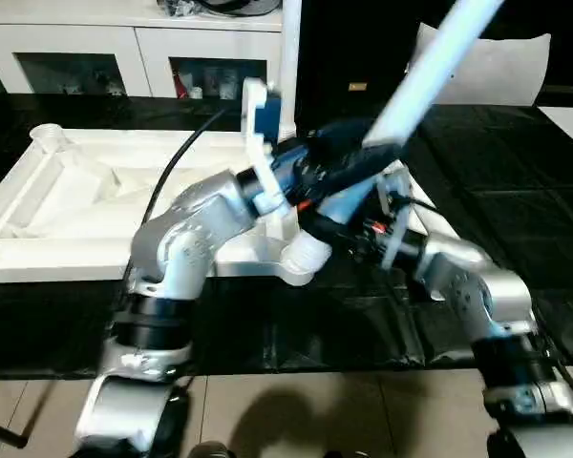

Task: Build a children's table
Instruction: Pick table leg

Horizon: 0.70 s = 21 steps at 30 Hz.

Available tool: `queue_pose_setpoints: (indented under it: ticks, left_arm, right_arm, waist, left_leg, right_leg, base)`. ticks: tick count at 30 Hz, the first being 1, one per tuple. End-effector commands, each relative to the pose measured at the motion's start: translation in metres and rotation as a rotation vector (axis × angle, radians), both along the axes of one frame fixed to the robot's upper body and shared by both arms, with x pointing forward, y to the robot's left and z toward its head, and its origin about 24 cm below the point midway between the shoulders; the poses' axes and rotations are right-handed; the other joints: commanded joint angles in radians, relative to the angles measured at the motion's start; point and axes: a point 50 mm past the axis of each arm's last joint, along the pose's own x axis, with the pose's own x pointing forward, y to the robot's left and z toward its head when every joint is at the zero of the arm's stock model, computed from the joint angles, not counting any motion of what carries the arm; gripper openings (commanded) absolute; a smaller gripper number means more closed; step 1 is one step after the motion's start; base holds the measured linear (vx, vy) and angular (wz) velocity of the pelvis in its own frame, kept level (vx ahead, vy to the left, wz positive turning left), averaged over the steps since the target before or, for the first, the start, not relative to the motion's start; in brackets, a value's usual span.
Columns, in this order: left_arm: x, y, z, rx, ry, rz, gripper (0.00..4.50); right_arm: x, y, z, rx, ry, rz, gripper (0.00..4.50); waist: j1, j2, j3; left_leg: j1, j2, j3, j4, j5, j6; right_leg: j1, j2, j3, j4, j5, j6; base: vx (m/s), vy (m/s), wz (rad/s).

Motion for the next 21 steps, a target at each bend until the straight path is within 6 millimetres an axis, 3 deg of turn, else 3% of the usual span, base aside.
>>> queue_pose_setpoints:
  ticks: [1, 2, 4, 5, 8, 9, 13, 16, 20, 21]
  left_arm:
    - [0.003, 0.002, -0.006, 0.068, -0.022, 0.017, 4.20]
    - [0.007, 0.007, -0.011, 0.127, -0.037, 0.041, 4.20]
    - [0.015, 0.021, -0.025, 0.301, -0.077, 0.075, 4.20]
    - [0.017, 0.029, -0.033, 0.403, -0.101, 0.082, 4.20]
    - [0.020, 0.047, -0.053, 0.615, -0.131, 0.046, 4.02]
    - [0.020, 0.053, -0.060, 0.684, -0.152, 0.025, 3.91]
    - [0.025, 0.075, -0.086, 0.895, -0.158, -0.020, 3.63]
    - [0.030, 0.086, -0.097, 0.995, -0.168, -0.013, 3.44]
    - [0.036, 0.100, -0.106, 1.053, -0.134, 0.005, 3.10]
    - [0.037, 0.104, -0.107, 1.068, -0.125, 0.000, 2.97]
  right_arm:
    - [0.002, -0.005, 0.011, -0.002, -0.062, -0.040, 1.88]
    - [0.003, -0.007, 0.010, -0.021, -0.068, -0.062, 1.88]
    - [0.007, -0.013, 0.007, -0.089, -0.090, -0.133, 1.88]
    - [0.010, -0.016, 0.007, -0.118, -0.101, -0.178, 1.88]
    - [0.014, -0.023, 0.006, -0.149, -0.109, -0.259, 1.88]
    - [0.013, -0.023, 0.004, -0.157, -0.111, -0.255, 1.88]
    - [0.009, -0.023, 0.001, -0.162, -0.111, -0.255, 1.88]
    - [0.009, -0.023, 0.000, -0.166, -0.109, -0.269, 1.88]
    - [0.008, -0.024, -0.002, -0.169, -0.107, -0.279, 1.88]
    - [0.007, -0.023, -0.003, -0.169, -0.106, -0.280, 1.88]
  waist:
    - [-0.001, 0.004, -0.081]
    - [-0.003, 0.003, -0.081]
    - [-0.005, 0.014, -0.079]
    - [-0.006, 0.013, -0.078]
    - [-0.014, 0.015, -0.079]
    - [-0.014, 0.020, -0.081]
    - [-0.016, 0.023, -0.084]
    - [-0.017, 0.021, -0.083]
    - [-0.017, 0.022, -0.084]
    - [-0.015, 0.028, -0.084]
  left_leg:
    - [0.002, 0.023, 0.002, -0.066, -0.097, 0.043]
    - [0.002, 0.023, 0.003, -0.065, -0.103, 0.040]
    - [0.006, 0.020, 0.001, -0.068, -0.123, 0.028]
    - [0.008, 0.018, -0.002, -0.070, -0.134, 0.020]
    - [0.009, 0.014, -0.001, -0.072, -0.145, 0.006]
    - [0.012, 0.016, -0.002, -0.072, -0.148, -0.001]
    - [0.010, 0.020, -0.004, -0.074, -0.153, 0.006]
    - [0.010, 0.016, -0.002, -0.072, -0.163, 0.007]
    - [0.013, 0.021, -0.003, -0.074, -0.174, 0.000]
    - [0.013, 0.022, -0.005, -0.074, -0.176, -0.003]
  right_leg:
    - [0.076, -0.058, 0.056, -0.071, -0.341, -0.057]
    - [0.077, -0.057, 0.056, -0.071, -0.347, -0.054]
    - [0.074, -0.055, 0.054, -0.075, -0.378, -0.037]
    - [0.071, -0.054, 0.053, -0.081, -0.406, -0.013]
    - [0.074, -0.054, 0.054, -0.081, -0.424, 0.005]
    - [0.075, -0.057, 0.055, -0.077, -0.405, -0.006]
    - [0.078, -0.058, 0.058, -0.066, -0.322, -0.058]
    - [0.079, -0.057, 0.057, -0.070, -0.330, -0.057]
    - [0.079, -0.063, 0.057, -0.071, -0.345, -0.065]
    - [0.079, -0.066, 0.058, -0.068, -0.340, -0.072]
  base:
    - [0.000, 0.000, 0.00]
    - [0.000, 0.000, 0.00]
    - [0.000, 0.000, 0.00]
    - [0.000, 0.000, 0.00]
    - [0.000, 0.000, 0.00]
    - [0.000, 0.000, 0.00]
    - [0.000, 0.000, 0.00]
    - [0.000, 0.000, 0.00]
    - [0.000, 0.000, 0.00]
    - [0.000, 0.000, 0.00]
